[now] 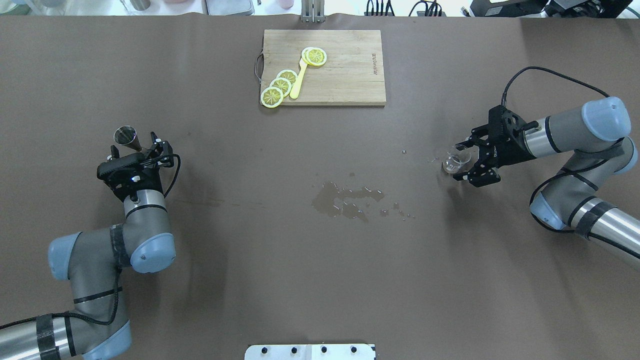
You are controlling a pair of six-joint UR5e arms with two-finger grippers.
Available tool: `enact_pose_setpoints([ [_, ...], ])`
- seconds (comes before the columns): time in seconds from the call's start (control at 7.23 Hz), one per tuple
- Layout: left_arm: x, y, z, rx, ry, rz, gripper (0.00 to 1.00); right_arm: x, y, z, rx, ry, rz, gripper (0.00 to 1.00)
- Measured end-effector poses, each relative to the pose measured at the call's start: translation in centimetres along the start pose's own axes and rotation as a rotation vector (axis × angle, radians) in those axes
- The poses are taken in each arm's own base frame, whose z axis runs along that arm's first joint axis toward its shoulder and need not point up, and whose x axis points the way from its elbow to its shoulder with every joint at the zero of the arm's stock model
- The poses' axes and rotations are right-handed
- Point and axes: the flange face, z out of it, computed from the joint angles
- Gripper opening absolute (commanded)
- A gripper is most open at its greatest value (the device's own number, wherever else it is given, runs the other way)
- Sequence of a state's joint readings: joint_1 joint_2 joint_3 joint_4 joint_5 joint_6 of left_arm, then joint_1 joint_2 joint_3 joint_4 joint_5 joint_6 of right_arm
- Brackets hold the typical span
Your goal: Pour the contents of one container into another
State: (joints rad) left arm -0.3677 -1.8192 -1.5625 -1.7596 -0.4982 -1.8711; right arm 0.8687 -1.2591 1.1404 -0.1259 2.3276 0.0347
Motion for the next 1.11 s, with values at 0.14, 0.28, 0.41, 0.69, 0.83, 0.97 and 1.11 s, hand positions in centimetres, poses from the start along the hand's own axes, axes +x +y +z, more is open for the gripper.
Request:
enact_pose_setpoints([
  [0.14, -0.1, 0.2, 0.2, 0.001, -0.004, -0.001, 0.92, 0.0, 0.0, 0.1, 0.000, 0.000, 0.000, 0.79],
  [0.28, -0.2, 0.5, 0.3, 0.003, -0.007, -0.004, 0.88, -0.1, 0.0, 0.1, 0.000, 0.001, -0.001, 0.74],
  [0.41, -0.2, 0.7, 0.5, 0.004, -0.010, -0.006, 0.84, -0.1, -0.1, 0.2, 0.001, 0.003, -0.001, 0.69],
  [0.69, -0.3, 1.1, 0.7, 0.006, -0.015, 0.000, 0.69, -0.1, 0.0, 0.1, 0.001, 0.005, -0.001, 0.60],
  [0.83, -0.2, 1.2, 0.7, 0.006, -0.016, 0.001, 0.65, 0.0, 0.0, 0.1, 0.001, 0.006, -0.001, 0.56],
  [0.97, -0.1, 1.2, 0.7, 0.006, -0.016, 0.003, 0.59, 0.0, 0.0, 0.1, 0.001, 0.006, -0.001, 0.53],
  [1.11, -0.1, 1.2, 0.8, 0.007, -0.017, 0.005, 0.43, 0.0, 0.0, 0.1, 0.002, 0.006, 0.000, 0.50],
])
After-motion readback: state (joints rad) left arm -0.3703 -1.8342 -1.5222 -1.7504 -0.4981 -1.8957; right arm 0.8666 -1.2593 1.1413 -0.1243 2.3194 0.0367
